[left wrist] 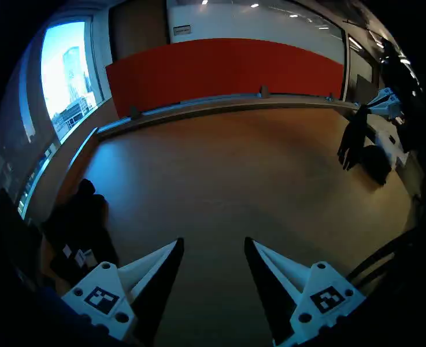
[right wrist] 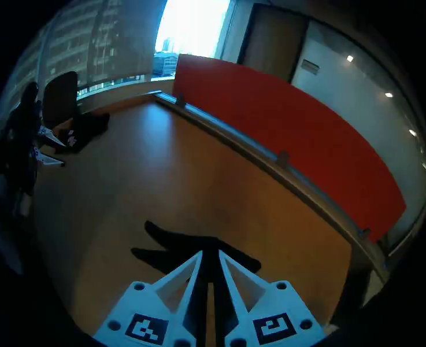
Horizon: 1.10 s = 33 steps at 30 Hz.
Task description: Fold towel
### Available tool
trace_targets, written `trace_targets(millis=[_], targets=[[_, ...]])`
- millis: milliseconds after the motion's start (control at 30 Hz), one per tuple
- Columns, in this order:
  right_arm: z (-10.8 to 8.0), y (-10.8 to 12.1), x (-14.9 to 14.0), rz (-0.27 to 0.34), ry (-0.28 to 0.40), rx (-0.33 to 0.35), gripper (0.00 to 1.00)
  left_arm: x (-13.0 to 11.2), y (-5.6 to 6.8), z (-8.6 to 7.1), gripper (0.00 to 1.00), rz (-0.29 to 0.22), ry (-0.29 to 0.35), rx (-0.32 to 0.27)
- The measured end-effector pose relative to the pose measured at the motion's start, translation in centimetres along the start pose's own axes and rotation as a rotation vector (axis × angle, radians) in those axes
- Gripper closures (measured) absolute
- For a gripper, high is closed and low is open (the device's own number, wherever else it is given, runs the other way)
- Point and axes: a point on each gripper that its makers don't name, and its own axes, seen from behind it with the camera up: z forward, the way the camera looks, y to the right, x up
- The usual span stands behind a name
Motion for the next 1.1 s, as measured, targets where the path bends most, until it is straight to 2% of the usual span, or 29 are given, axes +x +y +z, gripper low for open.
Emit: trace_targets(millis=[500,1100], targets=[[-1.2,8.6,-3.6,0.029,-0.064,-0.073,0.96,0.3,0.4,0.2,0.24,0.002,-0.013,0.015],[-3.6,16.2,-8.0,0.058,-0.143,-0.153,0.96,0.5,1.3,0.3,0.24,0.013,-0.022,0.023]])
